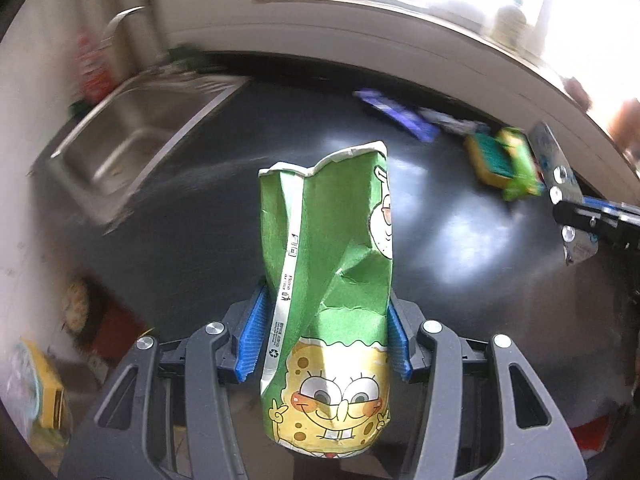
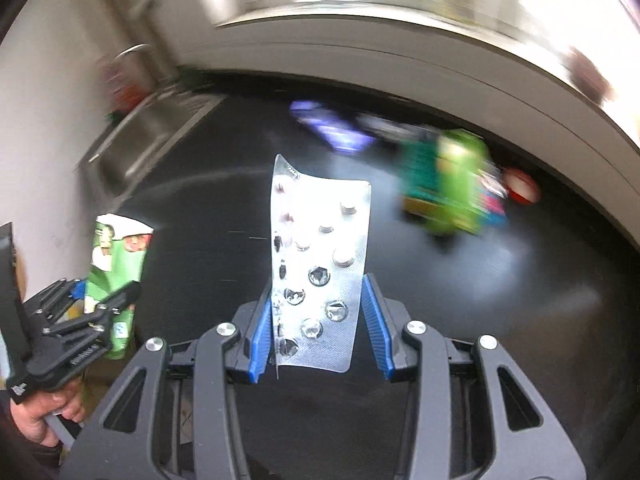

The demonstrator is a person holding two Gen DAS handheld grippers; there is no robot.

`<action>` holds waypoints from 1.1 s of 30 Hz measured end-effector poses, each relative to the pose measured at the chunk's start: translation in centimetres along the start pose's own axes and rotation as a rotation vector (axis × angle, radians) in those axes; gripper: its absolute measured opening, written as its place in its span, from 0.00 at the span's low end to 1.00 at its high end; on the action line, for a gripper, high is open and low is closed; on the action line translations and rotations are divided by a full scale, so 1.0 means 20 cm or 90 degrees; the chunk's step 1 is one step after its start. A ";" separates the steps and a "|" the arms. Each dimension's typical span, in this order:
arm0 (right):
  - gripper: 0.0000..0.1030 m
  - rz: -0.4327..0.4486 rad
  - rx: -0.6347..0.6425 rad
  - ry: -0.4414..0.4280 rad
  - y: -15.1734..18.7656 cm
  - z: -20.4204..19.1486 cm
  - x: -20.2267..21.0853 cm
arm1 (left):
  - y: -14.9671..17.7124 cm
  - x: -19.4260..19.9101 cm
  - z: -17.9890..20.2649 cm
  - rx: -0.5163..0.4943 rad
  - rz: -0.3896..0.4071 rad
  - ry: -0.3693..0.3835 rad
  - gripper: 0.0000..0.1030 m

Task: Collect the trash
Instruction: 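Carry snack bag and blister pack over the black bin and open both tools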

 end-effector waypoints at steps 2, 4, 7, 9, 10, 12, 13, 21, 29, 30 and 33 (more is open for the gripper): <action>0.41 0.000 0.043 -0.038 -0.08 -0.19 -0.05 | 0.03 0.04 -0.18 0.035 0.005 -0.024 0.49; 0.41 -0.005 0.097 -0.096 -0.16 -0.44 -0.12 | 0.07 0.07 -0.34 0.067 0.006 -0.047 0.49; 0.41 -0.029 0.159 -0.176 -0.22 -0.76 -0.24 | 0.16 0.11 -0.59 0.117 0.004 -0.086 0.49; 0.41 -0.052 0.200 -0.214 -0.22 -0.98 -0.32 | 0.24 0.11 -0.76 0.157 -0.008 -0.106 0.49; 0.41 -0.066 0.216 -0.235 -0.22 -1.08 -0.36 | 0.29 0.11 -0.86 0.180 -0.016 -0.114 0.49; 0.41 -0.095 0.241 -0.267 -0.21 -1.25 -0.44 | 0.36 0.10 -0.98 0.207 -0.026 -0.126 0.49; 0.41 -0.108 0.255 -0.278 -0.20 -1.33 -0.48 | 0.39 0.10 -1.05 0.218 -0.034 -0.132 0.49; 0.41 -0.180 0.328 -0.299 -0.17 -1.85 -0.78 | 0.60 -0.06 -1.48 0.306 -0.078 -0.115 0.50; 0.41 -0.225 0.348 -0.282 -0.19 -2.09 -1.06 | 0.62 -0.27 -1.73 0.344 -0.099 -0.079 0.51; 0.42 -0.228 0.349 -0.277 -0.19 -2.11 -1.08 | 0.61 -0.28 -1.75 0.346 -0.098 -0.073 0.51; 0.52 -0.234 0.346 -0.271 -0.21 -2.13 -1.13 | 0.61 -0.33 -1.79 0.354 -0.100 -0.065 0.56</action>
Point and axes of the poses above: each gripper's, at about its wrist camera, not at the fingertips, and x roughly against the way its jaws point, z to its right, y to its underside, the point moved 3 cm from there along -x, roughly the way its jaws point, and after that the axes turned 14 degrees about x, right-handed, at the moved point
